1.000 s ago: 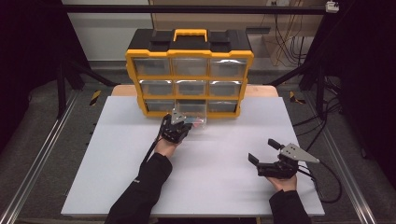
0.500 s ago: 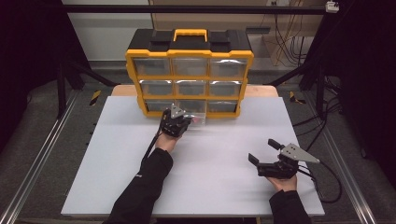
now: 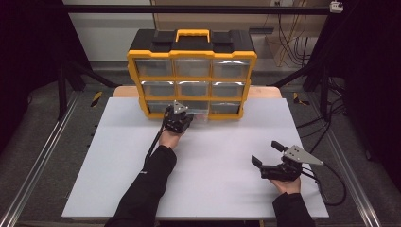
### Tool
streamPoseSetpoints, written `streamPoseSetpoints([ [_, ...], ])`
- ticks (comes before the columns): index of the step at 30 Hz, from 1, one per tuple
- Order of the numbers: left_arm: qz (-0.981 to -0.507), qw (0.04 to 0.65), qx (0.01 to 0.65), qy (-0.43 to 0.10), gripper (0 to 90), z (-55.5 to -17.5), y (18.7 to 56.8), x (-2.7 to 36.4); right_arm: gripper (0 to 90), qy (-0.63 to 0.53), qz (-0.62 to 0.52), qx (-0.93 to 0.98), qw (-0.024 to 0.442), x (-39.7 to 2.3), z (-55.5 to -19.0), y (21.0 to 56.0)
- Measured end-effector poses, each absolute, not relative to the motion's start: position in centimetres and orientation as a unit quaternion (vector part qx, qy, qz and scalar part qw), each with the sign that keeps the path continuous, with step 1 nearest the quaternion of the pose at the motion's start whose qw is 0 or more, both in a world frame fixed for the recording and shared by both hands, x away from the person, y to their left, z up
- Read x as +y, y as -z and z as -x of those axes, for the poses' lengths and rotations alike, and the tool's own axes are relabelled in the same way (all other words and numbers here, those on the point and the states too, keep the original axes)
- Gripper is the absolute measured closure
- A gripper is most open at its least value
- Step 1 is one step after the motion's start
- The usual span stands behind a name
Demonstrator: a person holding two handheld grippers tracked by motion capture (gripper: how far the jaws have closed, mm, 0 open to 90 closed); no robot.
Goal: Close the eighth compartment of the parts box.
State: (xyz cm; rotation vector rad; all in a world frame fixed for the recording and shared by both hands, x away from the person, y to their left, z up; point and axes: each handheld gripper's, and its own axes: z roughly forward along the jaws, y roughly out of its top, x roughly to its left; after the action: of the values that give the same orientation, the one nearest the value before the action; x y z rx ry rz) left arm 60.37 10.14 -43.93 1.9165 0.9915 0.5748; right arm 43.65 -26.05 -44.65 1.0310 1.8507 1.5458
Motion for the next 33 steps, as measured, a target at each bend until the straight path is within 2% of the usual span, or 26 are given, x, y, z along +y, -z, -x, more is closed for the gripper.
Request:
streamPoseSetpoints([
  [13, -0.756, 0.451, 0.410, -0.238, 89.4, -61.7, 44.5, 10.3, 0.2, -0.569, -0.380, 0.682, 0.257, -26.1, -43.7, 44.6],
  [33, -0.761, 0.431, 0.409, -0.259, 89.4, -63.4, 44.2, 9.9, 0.2, -0.570, -0.383, 0.680, 0.256, -26.1, -43.7, 44.6],
])
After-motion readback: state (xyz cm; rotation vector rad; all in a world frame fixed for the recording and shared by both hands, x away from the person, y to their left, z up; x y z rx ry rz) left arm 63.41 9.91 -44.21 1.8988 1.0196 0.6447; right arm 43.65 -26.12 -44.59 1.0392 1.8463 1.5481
